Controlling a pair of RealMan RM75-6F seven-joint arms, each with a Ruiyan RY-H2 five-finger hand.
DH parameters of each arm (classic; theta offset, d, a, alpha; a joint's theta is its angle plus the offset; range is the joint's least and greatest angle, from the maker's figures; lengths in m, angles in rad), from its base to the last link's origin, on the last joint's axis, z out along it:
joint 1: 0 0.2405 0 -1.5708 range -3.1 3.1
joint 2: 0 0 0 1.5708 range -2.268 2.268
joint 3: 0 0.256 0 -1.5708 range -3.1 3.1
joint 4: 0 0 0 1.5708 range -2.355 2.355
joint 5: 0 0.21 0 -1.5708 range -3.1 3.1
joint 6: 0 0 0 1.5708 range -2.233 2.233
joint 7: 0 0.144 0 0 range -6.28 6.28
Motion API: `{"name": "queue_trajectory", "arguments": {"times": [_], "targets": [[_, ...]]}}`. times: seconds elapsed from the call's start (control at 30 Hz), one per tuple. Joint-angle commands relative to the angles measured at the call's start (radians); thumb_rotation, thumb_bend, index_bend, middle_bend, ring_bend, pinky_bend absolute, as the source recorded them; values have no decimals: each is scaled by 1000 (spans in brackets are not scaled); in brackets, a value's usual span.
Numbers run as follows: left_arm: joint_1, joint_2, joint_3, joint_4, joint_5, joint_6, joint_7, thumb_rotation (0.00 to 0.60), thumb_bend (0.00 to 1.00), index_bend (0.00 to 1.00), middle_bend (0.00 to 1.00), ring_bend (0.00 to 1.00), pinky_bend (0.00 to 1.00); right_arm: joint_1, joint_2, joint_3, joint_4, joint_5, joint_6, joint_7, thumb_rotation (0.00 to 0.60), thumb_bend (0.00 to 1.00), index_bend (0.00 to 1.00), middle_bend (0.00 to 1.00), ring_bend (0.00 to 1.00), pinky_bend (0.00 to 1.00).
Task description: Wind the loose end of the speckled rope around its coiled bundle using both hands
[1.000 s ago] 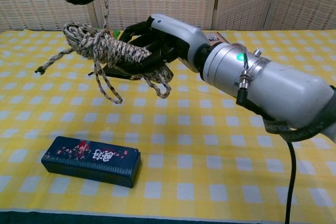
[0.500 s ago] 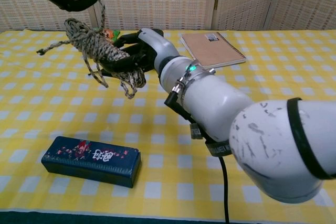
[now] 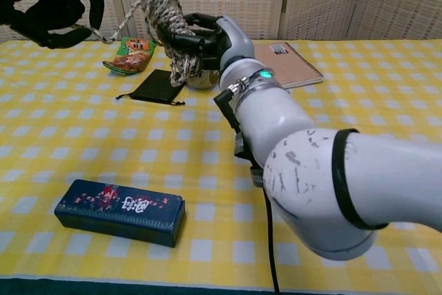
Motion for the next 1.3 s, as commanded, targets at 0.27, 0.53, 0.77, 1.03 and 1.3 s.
{"name": "queue_trajectory", "arguments": {"times": [0.27,0.53,0.77,1.03,1.3], "targets": [[19,-12,10,74,-41,-48,-77,600,580,626,881,817,792,-60,76,-1,-41,-142,-46,230,600,391,968,822,868,781],[17,-16,-6,105,-79,-83,-132,600,580,626,880,818,792,-93,159,-71,-69,-268,-49,326,600,391,968,821,868,781],[15,-11,-13,113,-86,-101,-157,600,580,626,881,817,792,-108,219,-117,-90,-342,-31,366,600,391,968,821,866,781],[9,-9,-18,121,-105,-131,-167,600,580,627,881,818,792,-124,271,-140,-122,-373,-6,406,600,391,968,821,865,781],[6,-14,-19,120,-115,-143,-149,600,580,627,881,817,792,-132,300,-152,-151,-366,2,420,600,390,968,821,865,781]]}}
